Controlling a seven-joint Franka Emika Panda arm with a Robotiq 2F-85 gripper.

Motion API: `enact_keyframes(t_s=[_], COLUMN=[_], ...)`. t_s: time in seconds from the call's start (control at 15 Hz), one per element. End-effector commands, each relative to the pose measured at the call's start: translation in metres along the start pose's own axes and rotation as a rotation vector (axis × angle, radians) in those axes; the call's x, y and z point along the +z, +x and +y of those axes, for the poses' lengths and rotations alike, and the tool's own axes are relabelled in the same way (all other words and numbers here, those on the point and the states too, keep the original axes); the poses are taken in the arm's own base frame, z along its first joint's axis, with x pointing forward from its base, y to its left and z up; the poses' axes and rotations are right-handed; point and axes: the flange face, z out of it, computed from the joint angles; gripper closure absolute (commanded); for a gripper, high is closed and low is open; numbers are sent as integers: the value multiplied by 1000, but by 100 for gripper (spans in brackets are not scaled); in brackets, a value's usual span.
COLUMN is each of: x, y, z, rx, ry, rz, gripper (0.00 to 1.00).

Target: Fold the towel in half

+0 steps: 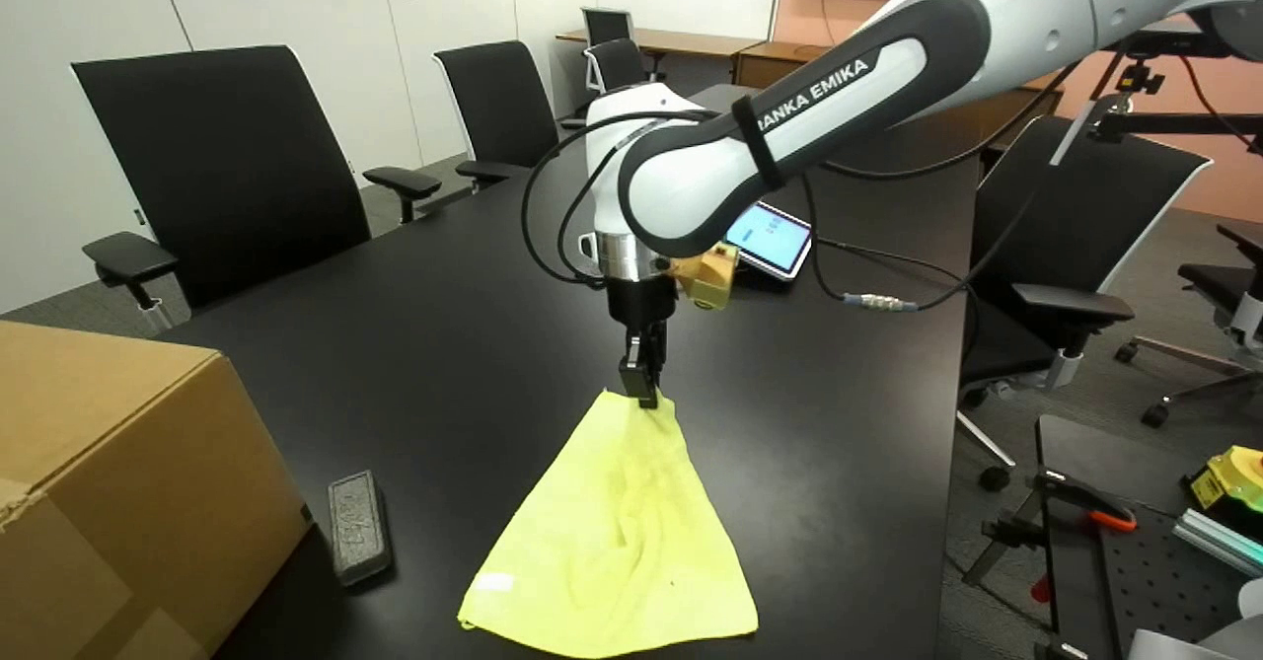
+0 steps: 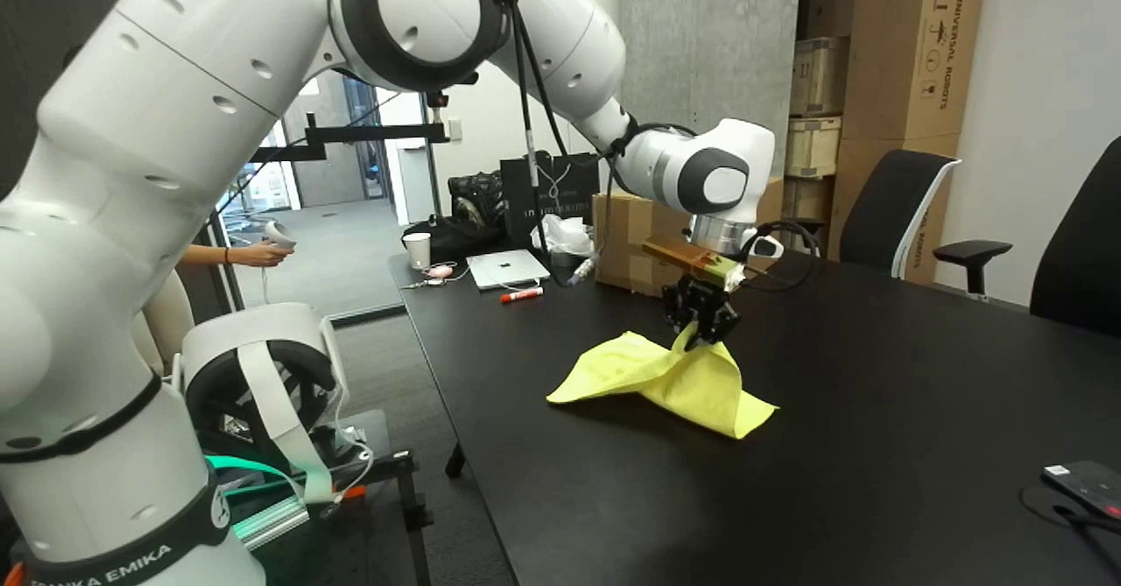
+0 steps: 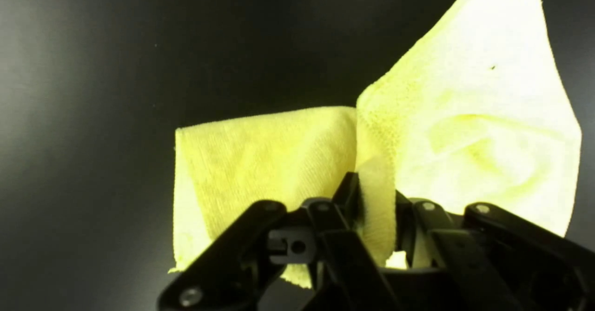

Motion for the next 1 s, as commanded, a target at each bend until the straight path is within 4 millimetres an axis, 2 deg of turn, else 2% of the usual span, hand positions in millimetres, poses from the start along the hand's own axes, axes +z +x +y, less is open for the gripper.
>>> enact_keyframes(t_s=[0.0, 0.2, 0.27, 0.4, 0.73, 0.87, 0.93], x=[-6, 2, 6, 14, 20, 17, 20], y=[32, 44, 45, 48, 48, 41, 36], z=[10, 21, 22, 27, 29, 18, 8], rx=[61, 132, 153, 197, 301, 303, 286], ry=[-68, -127, -139, -162, -159, -156, -149], rz=[46, 75, 76, 94, 157, 160, 149], gripper=[96, 95, 64, 56, 19, 3, 0])
